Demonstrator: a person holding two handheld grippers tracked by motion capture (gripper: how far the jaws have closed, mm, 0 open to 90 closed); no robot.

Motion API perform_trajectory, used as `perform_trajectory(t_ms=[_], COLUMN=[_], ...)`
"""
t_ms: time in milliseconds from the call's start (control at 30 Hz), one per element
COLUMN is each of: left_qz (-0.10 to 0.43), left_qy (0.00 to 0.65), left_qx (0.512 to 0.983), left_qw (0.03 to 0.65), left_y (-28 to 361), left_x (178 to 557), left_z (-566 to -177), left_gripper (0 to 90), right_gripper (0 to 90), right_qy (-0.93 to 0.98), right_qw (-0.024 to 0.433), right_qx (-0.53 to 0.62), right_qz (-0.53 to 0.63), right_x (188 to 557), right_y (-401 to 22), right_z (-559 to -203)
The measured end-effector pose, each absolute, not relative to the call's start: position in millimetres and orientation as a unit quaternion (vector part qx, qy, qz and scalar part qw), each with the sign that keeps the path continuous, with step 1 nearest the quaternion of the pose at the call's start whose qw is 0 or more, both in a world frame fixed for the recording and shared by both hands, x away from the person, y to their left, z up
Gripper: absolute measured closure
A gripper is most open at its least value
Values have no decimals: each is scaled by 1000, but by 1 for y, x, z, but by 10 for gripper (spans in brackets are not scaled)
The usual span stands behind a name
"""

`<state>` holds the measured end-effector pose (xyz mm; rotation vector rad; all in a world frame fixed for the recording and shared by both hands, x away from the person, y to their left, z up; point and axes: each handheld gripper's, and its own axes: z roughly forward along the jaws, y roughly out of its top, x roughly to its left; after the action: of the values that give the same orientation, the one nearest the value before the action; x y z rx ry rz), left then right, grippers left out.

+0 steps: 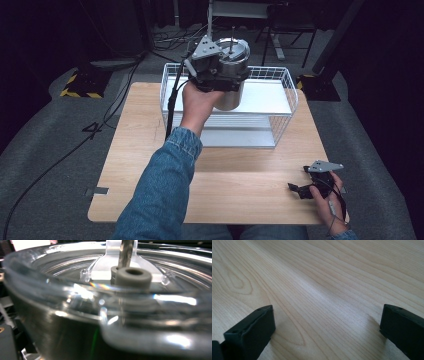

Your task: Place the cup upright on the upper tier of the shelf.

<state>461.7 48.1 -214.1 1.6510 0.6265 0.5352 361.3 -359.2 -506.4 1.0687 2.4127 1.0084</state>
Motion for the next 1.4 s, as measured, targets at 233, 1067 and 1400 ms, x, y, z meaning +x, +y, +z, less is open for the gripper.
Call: perform_trajectory(t_ms=[233,1067,1400], left_qz=[232,277,274], left_qy=[290,346,358], left_qx=[708,690,688], left_qw=[601,573,569], left_y=[29,-6,-2], left_x=[490,530,534], left_z=[-221,-253,-262], left_gripper=[36,36,36], right_gripper=[3,3,3], right_qy=[844,845,845], right_qw=[158,156,157], right_qx=[373,370,369], right_qz=[352,353,354], right_x=[361,361,361], right_y=[-359,-359,-359], right_z=[-506,-506,-506])
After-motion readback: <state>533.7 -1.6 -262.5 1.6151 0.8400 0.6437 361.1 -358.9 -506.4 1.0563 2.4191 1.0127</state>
